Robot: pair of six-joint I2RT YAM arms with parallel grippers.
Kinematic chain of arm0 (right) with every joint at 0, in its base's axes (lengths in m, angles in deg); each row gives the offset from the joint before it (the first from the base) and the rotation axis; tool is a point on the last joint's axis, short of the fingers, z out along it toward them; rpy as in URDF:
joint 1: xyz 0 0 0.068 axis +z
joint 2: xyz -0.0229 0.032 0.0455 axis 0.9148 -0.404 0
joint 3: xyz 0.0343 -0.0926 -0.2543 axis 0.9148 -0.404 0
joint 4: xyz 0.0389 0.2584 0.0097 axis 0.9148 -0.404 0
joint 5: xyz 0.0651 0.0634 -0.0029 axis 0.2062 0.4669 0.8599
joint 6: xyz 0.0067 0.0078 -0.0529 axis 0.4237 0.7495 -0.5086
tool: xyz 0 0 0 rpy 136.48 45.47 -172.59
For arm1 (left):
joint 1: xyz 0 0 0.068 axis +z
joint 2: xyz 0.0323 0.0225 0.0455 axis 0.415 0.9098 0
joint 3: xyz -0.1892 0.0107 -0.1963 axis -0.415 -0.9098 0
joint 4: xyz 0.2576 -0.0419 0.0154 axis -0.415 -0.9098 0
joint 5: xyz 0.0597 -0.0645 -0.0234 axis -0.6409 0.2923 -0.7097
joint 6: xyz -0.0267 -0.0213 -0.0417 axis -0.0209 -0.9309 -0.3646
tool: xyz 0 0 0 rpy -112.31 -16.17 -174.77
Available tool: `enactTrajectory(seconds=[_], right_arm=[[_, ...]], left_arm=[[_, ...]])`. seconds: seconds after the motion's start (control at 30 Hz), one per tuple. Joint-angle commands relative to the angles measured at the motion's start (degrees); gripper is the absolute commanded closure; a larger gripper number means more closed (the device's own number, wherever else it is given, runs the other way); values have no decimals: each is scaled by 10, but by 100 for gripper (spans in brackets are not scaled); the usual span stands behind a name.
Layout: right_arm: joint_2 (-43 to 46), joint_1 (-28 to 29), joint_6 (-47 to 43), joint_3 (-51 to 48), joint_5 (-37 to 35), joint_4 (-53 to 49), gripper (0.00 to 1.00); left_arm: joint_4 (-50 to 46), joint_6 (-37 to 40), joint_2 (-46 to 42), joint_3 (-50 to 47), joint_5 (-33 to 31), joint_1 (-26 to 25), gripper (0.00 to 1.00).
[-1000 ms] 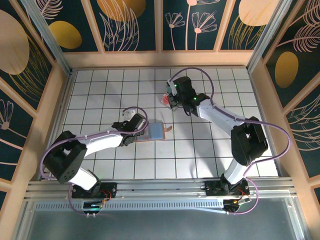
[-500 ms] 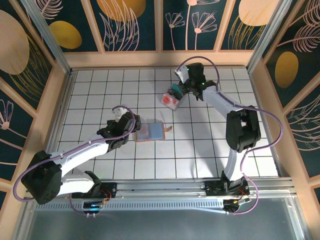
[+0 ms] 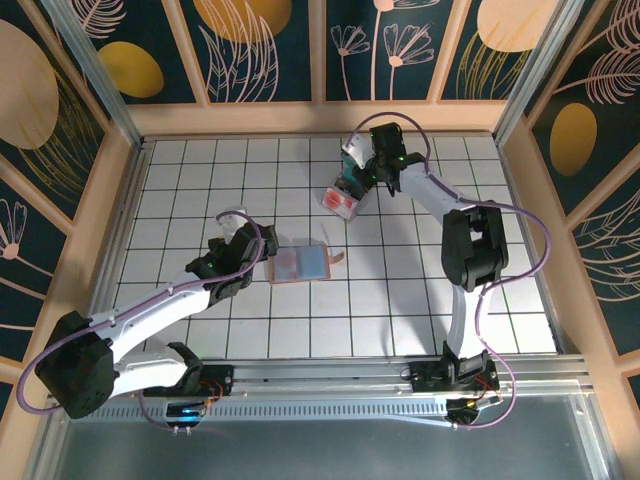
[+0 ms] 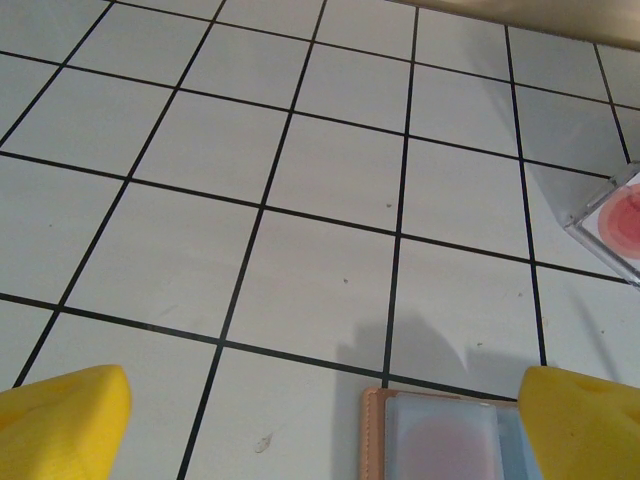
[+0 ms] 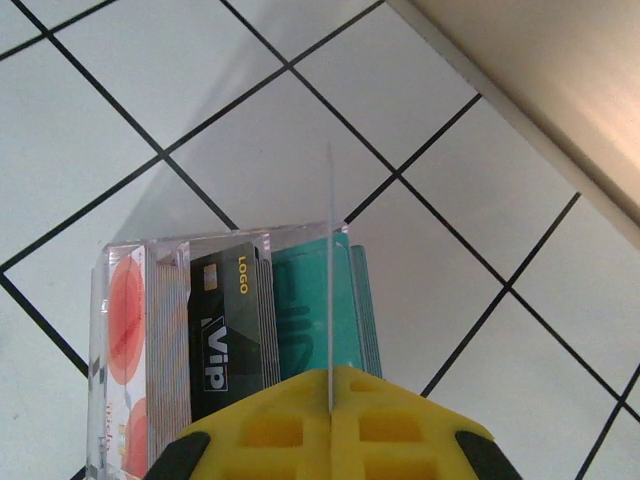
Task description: Take the credit cards out of the card holder
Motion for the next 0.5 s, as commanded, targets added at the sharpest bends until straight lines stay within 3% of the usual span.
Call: enactTrajectory(seconds=[0.0, 0.47], right_arm=[[-20, -7, -16, 27, 10, -33, 100], [-53, -8, -28, 39, -41, -51, 100]], left_arm=[[-8, -6, -9, -7, -15, 4, 1], [-15, -4, -4, -1, -19, 8, 1]])
